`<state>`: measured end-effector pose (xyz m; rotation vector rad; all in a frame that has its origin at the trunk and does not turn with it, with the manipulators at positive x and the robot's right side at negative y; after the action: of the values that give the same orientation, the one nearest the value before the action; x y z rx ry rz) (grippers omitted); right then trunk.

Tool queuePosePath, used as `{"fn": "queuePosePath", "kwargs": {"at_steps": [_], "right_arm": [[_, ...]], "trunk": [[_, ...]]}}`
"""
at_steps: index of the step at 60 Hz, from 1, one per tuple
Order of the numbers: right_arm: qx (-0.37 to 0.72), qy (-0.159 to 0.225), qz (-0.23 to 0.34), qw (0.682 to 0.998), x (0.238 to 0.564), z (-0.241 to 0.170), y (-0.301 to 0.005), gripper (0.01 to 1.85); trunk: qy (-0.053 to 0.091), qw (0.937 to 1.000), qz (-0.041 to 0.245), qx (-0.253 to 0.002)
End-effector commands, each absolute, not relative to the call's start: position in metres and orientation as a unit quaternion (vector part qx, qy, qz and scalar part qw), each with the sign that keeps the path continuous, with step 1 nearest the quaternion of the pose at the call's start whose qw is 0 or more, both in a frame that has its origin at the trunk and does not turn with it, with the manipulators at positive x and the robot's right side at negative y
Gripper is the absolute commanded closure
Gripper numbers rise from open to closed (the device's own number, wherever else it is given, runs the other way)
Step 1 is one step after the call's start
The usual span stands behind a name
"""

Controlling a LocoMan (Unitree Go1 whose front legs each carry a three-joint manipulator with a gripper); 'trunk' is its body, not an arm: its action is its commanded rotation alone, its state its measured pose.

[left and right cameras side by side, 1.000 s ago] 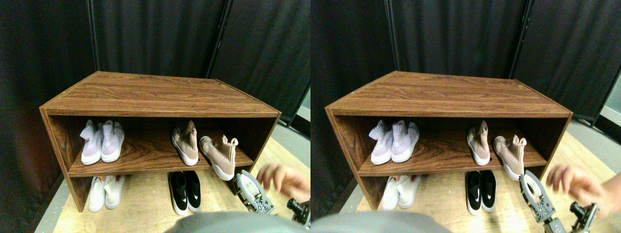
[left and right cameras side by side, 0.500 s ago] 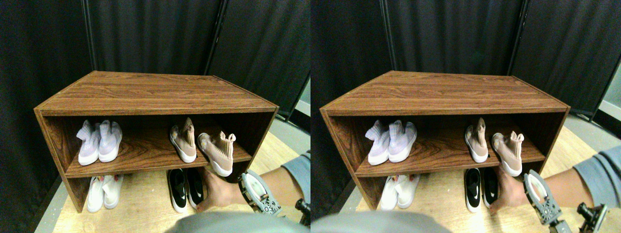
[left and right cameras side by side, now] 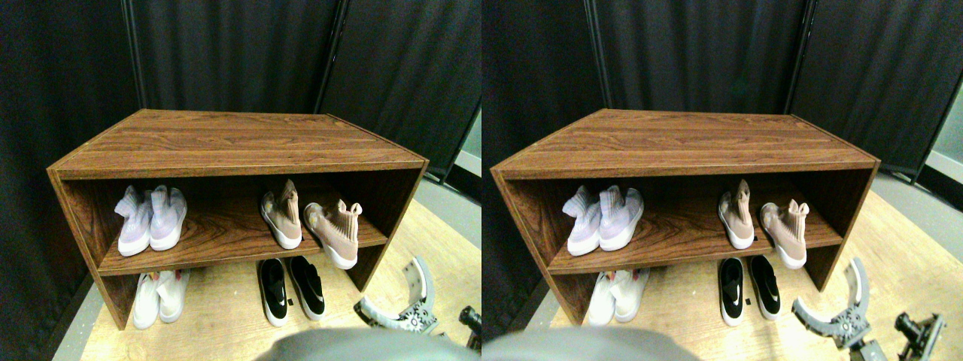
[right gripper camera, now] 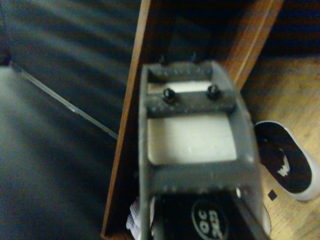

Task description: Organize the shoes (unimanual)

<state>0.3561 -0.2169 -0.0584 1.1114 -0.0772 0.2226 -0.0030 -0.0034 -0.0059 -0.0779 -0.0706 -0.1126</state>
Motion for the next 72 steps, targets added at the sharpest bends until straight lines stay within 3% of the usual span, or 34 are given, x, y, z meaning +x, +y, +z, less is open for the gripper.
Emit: {"fn": "queuePosePath", "kwargs": {"at_steps": [1,5,19,26,48,61,70,72], "right_arm": [[0.53,-0.058,0.115,0.838,0.358,-0.05,-0.213,0.36],[0.523,-0.053,0.111,0.843,0.36,-0.052,-0.213,0.31],[0.569,-0.023,0.091,0.817,0.388,-0.069,-0.215,0.49],[0.579,-0.008,0.069,0.812,0.407,-0.079,-0.217,0.42],[0.591,0.001,0.03,0.806,0.46,-0.099,-0.221,0.47],[0.589,-0.001,0.014,0.808,0.477,-0.107,-0.226,0.49],[0.61,0.004,0.016,0.792,0.476,-0.111,-0.229,0.67],[0.607,0.005,0.018,0.794,0.473,-0.11,-0.229,0.62]], "trunk": [[-0.027,0.997,-0.056,-0.047],[-0.027,0.997,-0.056,-0.047],[-0.026,0.9969,-0.051,-0.054],[-0.026,0.997,-0.048,-0.056],[-0.027,0.9971,-0.04,-0.059],[-0.027,0.997,-0.035,-0.064],[-0.025,0.9972,-0.034,-0.062],[-0.025,0.9972,-0.034,-0.061]]}}
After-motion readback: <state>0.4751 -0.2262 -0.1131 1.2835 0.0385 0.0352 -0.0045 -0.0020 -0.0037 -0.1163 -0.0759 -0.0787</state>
